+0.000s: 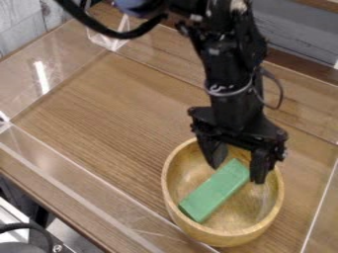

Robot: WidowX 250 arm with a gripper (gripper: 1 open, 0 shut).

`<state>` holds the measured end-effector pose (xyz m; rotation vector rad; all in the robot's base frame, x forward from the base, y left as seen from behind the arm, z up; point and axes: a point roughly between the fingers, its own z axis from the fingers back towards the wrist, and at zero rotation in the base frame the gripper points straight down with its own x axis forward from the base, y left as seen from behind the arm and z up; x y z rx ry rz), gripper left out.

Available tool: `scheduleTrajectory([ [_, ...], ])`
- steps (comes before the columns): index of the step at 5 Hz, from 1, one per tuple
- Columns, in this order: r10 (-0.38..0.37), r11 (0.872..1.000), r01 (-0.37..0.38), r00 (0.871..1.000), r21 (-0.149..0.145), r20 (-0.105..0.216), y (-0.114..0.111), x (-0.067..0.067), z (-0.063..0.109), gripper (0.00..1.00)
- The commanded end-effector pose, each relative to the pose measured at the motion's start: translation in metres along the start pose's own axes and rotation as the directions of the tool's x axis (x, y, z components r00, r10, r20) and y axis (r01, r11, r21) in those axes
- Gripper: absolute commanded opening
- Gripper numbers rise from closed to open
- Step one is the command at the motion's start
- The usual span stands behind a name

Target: Put the green block in the brown bowl

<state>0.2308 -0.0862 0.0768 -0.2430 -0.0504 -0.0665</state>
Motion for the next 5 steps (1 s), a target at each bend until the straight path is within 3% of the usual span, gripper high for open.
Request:
scheduleTrajectory([
  [1, -0.006, 1.0, 0.006, 0.998, -0.006, 0.063, 0.0, 0.02, 0.022, 1.0],
  [2, -0.006, 1.0, 0.007, 0.997, -0.008, 0.079, 0.003, 0.031, 0.041, 1.0],
  [3, -0.013, 1.0, 0.013, 0.993, 0.0, 0.121, 0.008, 0.049, 0.082, 1.0],
  [4, -0.028, 0.999, 0.023, 0.987, 0.032, 0.155, 0.018, 0.062, 0.121, 1.0],
  [5, -0.075, 0.996, 0.066, 0.986, 0.066, 0.15, 0.013, 0.059, 0.106, 1.0],
])
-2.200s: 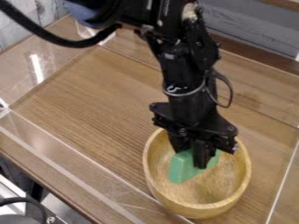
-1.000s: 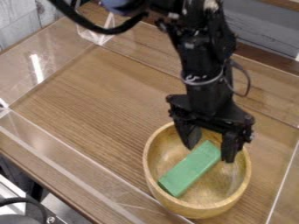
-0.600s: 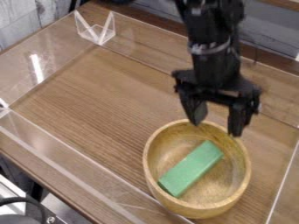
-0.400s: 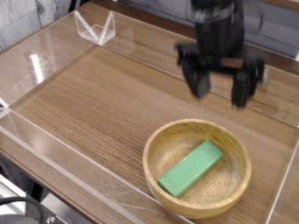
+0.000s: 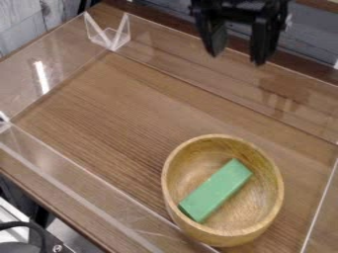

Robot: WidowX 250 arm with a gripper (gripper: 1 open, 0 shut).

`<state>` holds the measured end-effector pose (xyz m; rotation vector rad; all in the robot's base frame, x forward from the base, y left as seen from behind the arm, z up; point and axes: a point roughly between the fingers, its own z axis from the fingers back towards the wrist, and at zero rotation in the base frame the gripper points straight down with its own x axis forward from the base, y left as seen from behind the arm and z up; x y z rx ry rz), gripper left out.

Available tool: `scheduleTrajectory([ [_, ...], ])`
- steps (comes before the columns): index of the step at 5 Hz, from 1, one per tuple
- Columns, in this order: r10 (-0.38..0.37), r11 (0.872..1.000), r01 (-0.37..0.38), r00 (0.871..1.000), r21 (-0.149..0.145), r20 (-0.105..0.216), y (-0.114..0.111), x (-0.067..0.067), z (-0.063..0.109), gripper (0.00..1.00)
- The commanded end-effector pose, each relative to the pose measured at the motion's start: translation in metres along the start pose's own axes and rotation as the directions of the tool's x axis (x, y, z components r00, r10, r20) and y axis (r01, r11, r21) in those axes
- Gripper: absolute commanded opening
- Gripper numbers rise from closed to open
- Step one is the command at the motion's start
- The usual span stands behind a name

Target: Put the green block in the brown bowl

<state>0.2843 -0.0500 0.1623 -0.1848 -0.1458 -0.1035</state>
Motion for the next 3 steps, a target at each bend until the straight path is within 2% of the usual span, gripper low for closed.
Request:
scheduleTrajectory([
  [1, -0.044, 0.999, 0.043, 0.997, 0.024, 0.057, -0.004, -0.001, -0.003, 1.0],
  [2, -0.064, 0.997, 0.062, 0.997, 0.038, 0.043, -0.016, -0.01, -0.021, 1.0],
  [3, -0.075, 0.996, 0.073, 0.996, 0.046, 0.043, -0.026, -0.014, -0.031, 1.0],
])
